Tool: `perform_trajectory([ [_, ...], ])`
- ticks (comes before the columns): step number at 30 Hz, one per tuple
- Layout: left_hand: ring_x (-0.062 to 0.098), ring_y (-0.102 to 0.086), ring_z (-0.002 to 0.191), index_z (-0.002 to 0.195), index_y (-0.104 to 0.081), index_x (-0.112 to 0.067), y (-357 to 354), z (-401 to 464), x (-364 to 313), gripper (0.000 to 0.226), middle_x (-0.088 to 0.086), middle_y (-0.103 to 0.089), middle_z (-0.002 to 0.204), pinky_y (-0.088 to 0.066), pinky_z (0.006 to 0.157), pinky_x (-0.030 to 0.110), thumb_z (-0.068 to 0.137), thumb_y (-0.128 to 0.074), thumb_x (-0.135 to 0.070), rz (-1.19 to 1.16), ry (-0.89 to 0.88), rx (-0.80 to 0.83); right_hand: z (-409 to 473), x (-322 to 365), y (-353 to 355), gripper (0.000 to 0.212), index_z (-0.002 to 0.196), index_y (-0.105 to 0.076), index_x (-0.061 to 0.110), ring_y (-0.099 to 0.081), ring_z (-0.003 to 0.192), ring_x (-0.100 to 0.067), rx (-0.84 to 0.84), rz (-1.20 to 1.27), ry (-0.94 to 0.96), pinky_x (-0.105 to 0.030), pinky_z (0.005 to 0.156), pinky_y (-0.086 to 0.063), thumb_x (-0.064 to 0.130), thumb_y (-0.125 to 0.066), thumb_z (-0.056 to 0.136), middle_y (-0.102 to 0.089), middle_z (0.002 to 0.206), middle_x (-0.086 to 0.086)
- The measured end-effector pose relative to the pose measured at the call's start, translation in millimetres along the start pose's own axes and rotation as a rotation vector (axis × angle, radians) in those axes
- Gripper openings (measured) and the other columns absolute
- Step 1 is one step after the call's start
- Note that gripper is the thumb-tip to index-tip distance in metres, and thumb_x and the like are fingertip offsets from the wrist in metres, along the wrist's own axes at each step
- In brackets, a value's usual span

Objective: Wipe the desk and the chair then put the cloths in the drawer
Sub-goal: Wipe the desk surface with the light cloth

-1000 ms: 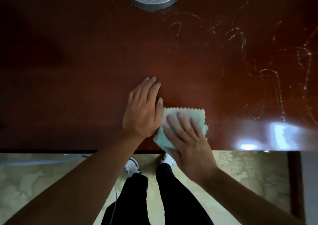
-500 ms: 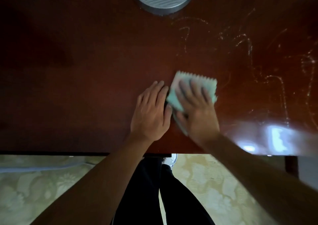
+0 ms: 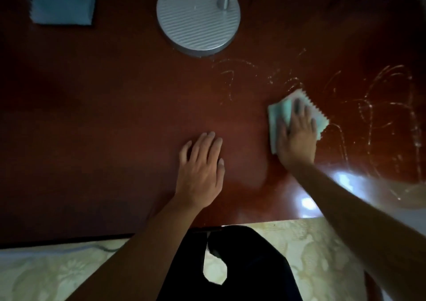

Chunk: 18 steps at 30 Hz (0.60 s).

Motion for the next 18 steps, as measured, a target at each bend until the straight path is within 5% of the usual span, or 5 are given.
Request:
perform_trajectory([
  [3, 0.022, -0.042, 0.136, 0.140, -0.045, -0.012, -2.7, 26.8, -10.6, 0.046, 0.008, -0.048, 0.145, -0.025, 0.112, 0.046, 0.098, -0.041, -0.030, -0.019, -0.058, -0.007, 67.9, -17.1, 9.8, 0.057, 0.153, -0.020, 0.006, -0.009, 0.150, -0.028, -0.035, -0.041, -0.142, -0.046, 0.122, -0.008, 0.036, -0.026, 0.105, -0.017, 0.162, -0.013],
  [9, 0.024, -0.034, 0.143, 0.141, -0.044, -0.011, -13.3, 81.7, -9.5, 0.047, 0.010, -0.043, 0.150, -0.023, 0.114, 0.047, 0.099, -0.039, -0.033, 0.027, 0.217, -0.089, 151.1, 10.5, 5.9, 0.058, 0.154, -0.020, 0.010, -0.008, 0.150, -0.030, 0.006, -0.082, 0.040, -0.044, 0.122, -0.009, 0.039, -0.022, 0.104, -0.017, 0.162, -0.012],
  [18, 0.025, -0.036, 0.142, 0.136, -0.050, -0.007, -13.6, 83.9, -10.9, 0.046, 0.012, -0.046, 0.148, -0.024, 0.115, 0.044, 0.100, -0.039, -0.032, 0.085, 0.261, -0.125, 10.2, 19.8, -13.7, 0.057, 0.155, -0.018, 0.015, -0.007, 0.151, -0.029, 0.240, -0.181, 0.672, -0.051, 0.121, -0.017, 0.039, -0.026, 0.104, -0.014, 0.163, -0.008],
])
Point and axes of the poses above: each hand's wrist, its own z-axis towards the middle knuckle, its own y-axis out of the back of the hand, x = y × z, the point moved 2 cm from there along z, towards the middle knuckle
